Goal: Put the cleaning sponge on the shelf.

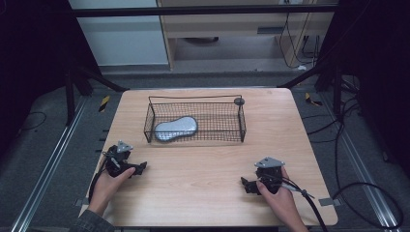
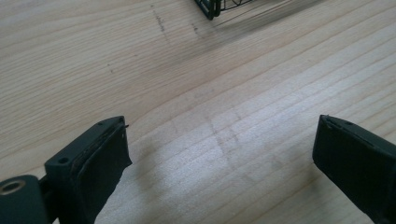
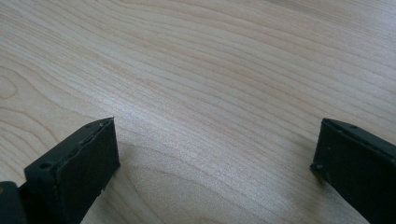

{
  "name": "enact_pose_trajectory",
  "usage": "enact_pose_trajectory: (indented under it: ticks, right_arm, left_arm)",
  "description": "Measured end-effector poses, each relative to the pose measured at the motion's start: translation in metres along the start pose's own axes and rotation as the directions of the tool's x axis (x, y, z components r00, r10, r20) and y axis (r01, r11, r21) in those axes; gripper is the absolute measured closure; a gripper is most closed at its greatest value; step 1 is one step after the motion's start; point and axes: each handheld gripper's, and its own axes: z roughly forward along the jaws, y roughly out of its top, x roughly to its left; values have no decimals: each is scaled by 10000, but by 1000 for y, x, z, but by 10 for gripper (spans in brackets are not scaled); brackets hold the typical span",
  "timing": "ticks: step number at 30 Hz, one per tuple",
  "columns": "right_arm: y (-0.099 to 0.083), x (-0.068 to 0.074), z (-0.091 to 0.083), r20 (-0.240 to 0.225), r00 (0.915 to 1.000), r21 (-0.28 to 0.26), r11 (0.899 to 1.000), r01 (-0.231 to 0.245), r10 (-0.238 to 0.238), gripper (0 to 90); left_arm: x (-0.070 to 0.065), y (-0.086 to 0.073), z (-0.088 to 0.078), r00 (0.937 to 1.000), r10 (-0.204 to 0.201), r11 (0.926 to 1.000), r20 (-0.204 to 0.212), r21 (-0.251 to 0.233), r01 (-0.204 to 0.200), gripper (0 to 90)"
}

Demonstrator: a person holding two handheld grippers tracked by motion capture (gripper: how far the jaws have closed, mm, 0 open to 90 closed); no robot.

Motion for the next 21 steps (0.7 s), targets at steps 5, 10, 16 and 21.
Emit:
enact_pose_trajectory:
  ticks: [5,10,16,21]
  right_arm:
    - [0,0,0,-1,10000,0,10000,3,-3,4]
    - [0,0,0,-4,10000,2,10000,0,0,4]
    - [0,0,0,-4,10000,14,10000,11,-11,3]
    - [0,-1,1,-24,10000,6,10000,47,-47,3]
  left_arm:
    - [2,-1,3,9999,-107,9999,17,30,107,33]
    - [4,-3,7,9997,-203,9998,116,-36,203,25]
    - [8,-5,11,9985,-438,9987,339,-255,447,0]
    - [9,-9,12,9982,-470,9963,372,-706,496,0]
